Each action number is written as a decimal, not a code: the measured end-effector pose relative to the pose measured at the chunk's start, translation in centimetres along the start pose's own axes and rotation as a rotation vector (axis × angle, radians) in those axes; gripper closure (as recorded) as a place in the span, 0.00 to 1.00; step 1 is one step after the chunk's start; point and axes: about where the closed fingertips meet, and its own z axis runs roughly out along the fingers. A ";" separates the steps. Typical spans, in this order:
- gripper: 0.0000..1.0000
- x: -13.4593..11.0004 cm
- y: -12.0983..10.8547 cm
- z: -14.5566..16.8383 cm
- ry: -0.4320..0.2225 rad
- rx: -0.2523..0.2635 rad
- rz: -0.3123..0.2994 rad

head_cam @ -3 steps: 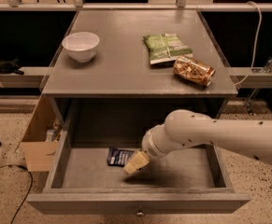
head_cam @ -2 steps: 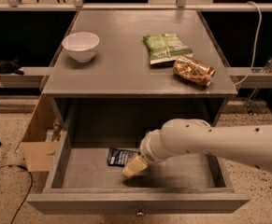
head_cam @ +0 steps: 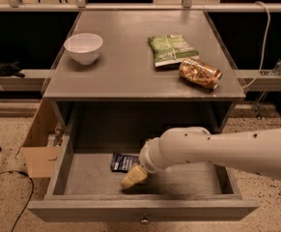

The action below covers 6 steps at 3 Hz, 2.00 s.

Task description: Pick rxbar blueberry from top drawer and place on counter

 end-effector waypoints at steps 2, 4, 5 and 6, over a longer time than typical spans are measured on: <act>0.00 -1.8 -2.1 1.8 -0.005 0.024 -0.021; 0.46 -1.8 -2.1 1.9 -0.005 0.024 -0.022; 0.70 -1.8 -2.1 1.9 -0.005 0.024 -0.022; 0.94 -1.8 -2.1 1.9 -0.005 0.024 -0.022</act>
Offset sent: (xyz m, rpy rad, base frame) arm 0.0513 0.0123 -0.0076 -0.0174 -0.0531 -0.0071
